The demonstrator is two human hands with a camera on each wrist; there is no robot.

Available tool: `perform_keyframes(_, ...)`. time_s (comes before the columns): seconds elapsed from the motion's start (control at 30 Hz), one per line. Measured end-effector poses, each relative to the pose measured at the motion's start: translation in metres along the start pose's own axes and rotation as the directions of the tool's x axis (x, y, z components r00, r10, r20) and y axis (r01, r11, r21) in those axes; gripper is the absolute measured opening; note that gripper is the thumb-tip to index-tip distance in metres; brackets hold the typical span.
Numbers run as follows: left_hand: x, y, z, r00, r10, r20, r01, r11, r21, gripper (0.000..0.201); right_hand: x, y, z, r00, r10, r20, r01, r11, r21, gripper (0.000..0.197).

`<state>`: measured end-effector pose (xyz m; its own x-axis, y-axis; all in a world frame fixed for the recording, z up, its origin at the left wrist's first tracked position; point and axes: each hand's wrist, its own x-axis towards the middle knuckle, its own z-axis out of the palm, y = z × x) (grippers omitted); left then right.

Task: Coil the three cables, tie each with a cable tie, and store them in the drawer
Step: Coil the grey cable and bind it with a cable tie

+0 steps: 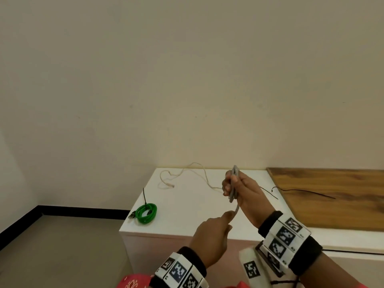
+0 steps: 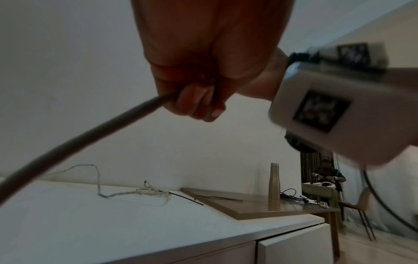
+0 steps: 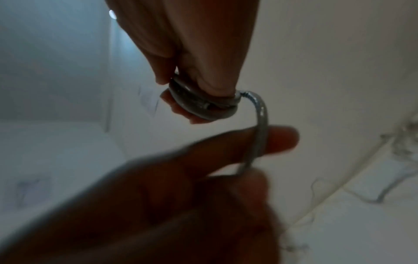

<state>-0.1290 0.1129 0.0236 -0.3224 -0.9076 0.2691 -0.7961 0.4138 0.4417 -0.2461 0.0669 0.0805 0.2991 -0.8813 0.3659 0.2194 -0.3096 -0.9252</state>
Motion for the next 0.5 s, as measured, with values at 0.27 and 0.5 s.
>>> perform_keyframes(0.27,-0.009,-0.009,-0.008,0.996,-0.023,-0.092,0.021,1.000,-0.021,0.026,-0.003,0.022,-0.011,0.985,0.042,0.167,0.137,0.395,-0.909,0.014)
perform_keyframes(0.5,0.000,-0.040,-0.030,0.958,0.063,-0.281,-0.037,0.995,0.097,0.059,-0.007,0.021,-0.011,0.944,0.239,0.230,0.147,0.320,-0.936,0.028)
